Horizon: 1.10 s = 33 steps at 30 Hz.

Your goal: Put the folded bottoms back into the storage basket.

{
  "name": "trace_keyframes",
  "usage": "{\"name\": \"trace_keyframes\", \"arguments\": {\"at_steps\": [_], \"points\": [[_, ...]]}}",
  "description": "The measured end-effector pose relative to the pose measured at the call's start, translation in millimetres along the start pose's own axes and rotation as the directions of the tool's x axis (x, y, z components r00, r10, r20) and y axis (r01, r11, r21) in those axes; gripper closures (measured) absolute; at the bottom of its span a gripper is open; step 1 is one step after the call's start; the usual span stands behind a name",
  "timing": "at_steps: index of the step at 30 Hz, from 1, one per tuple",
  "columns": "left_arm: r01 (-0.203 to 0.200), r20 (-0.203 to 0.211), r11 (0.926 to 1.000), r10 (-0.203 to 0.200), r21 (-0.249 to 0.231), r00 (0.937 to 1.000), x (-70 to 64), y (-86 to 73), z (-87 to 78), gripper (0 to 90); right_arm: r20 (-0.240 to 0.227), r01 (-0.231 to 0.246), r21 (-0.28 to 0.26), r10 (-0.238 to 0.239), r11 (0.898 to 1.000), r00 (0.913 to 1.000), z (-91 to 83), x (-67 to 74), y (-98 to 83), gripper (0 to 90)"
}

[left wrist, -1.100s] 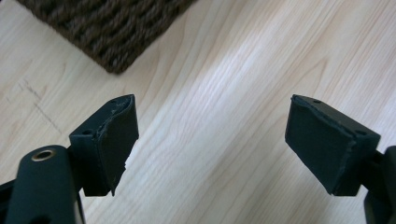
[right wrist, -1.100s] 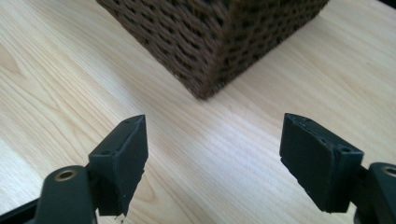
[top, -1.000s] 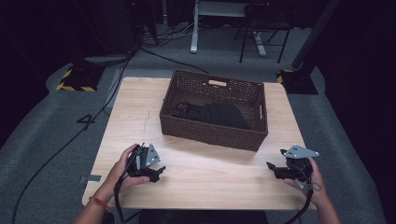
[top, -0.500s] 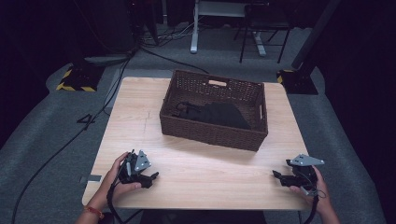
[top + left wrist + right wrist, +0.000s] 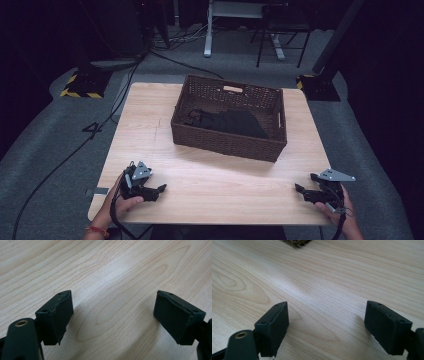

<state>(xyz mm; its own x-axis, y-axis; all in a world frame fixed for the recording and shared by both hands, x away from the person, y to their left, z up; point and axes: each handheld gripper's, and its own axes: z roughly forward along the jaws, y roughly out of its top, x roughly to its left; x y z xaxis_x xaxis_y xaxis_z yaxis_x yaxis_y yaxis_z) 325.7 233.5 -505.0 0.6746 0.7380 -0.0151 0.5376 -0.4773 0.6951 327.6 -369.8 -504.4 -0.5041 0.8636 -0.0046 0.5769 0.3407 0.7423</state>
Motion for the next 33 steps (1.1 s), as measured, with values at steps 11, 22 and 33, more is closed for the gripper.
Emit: {"name": "trace_keyframes", "arguments": {"at_steps": [11, 22, 33], "points": [[-0.001, 0.002, 1.0000, 0.001, 0.006, 1.0000, 0.4, 0.3, -0.1, 16.2, 0.005, -0.002, 0.000, 0.002, 1.000, 1.0000, 0.0, -0.3, -0.1, 19.6], [0.003, -0.007, 1.0000, -0.003, 0.008, 1.0000, 0.7, 1.5, 1.0, 14.9, 0.002, 0.000, 0.001, 0.000, 1.000, 1.0000, 0.0, -0.5, -0.1, 19.5], [0.004, -0.007, 1.0000, -0.004, 0.008, 1.0000, 0.7, 1.6, 1.2, 14.9, 0.002, 0.000, 0.001, 0.000, 1.000, 1.0000, 0.0, -0.5, -0.1, 19.4]]}}
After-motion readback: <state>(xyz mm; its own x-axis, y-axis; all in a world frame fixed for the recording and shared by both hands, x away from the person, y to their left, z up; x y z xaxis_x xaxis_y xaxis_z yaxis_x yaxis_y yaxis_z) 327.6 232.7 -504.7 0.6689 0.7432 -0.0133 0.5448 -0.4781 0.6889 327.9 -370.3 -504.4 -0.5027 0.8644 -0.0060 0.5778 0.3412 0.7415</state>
